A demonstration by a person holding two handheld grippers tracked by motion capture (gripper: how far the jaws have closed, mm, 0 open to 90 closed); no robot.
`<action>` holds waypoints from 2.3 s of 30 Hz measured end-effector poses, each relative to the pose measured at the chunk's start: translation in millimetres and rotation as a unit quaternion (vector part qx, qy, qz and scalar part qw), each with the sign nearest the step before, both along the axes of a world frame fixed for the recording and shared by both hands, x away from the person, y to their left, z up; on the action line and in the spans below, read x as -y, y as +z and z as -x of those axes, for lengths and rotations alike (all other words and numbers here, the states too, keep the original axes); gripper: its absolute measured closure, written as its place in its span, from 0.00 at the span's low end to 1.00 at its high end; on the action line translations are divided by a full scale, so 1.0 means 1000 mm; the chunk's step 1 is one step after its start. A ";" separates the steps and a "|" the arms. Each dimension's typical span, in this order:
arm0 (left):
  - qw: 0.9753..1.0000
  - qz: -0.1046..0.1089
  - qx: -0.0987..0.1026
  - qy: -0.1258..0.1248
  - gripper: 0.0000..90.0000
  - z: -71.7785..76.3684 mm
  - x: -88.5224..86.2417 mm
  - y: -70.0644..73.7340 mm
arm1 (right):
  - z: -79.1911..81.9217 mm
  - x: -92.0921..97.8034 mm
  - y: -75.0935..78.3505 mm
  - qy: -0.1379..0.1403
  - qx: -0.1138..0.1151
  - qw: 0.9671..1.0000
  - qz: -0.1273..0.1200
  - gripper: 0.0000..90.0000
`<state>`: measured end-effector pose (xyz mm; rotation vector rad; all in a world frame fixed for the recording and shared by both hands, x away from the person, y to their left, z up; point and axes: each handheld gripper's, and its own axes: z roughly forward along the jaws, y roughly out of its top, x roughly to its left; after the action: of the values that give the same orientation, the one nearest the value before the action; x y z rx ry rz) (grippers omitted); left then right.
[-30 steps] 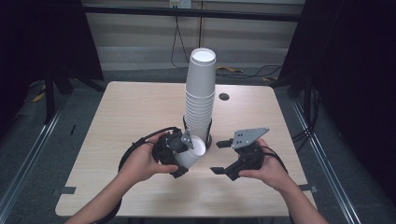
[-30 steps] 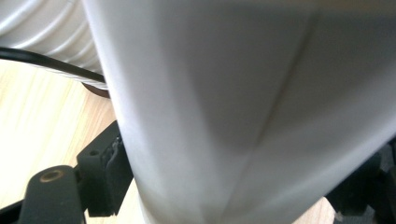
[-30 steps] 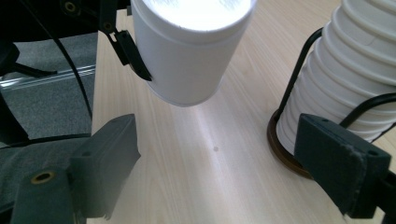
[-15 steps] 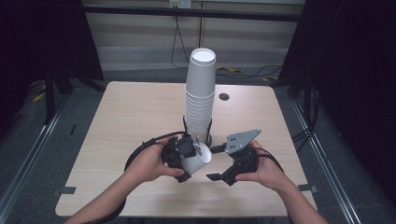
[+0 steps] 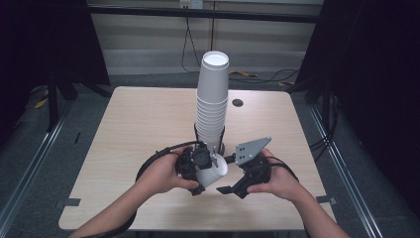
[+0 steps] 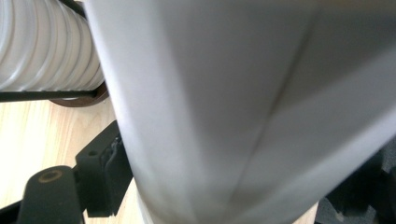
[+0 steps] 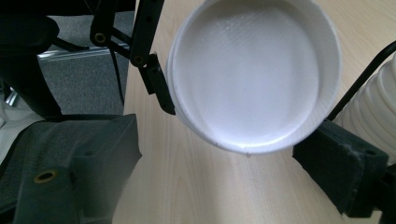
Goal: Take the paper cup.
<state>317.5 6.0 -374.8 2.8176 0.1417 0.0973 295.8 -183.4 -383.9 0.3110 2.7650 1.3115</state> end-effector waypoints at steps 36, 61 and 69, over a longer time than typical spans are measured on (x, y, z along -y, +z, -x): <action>1.000 0.001 -0.008 -0.023 0.18 0.004 0.014 -0.004 | -0.002 -0.008 -0.001 0.001 -0.006 1.000 -0.011 0.16; 0.998 0.040 -0.002 -0.039 0.16 0.004 0.013 -0.003 | -0.003 0.002 -0.004 -0.033 -0.032 0.999 -0.007 0.25; 0.996 0.091 -0.015 -0.015 0.20 -0.001 0.001 0.010 | -0.004 0.005 -0.012 -0.043 -0.029 0.999 0.017 0.25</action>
<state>318.1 4.9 -364.8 2.6392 0.1082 0.0343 299.5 -188.3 -396.1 0.4665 2.7836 1.2534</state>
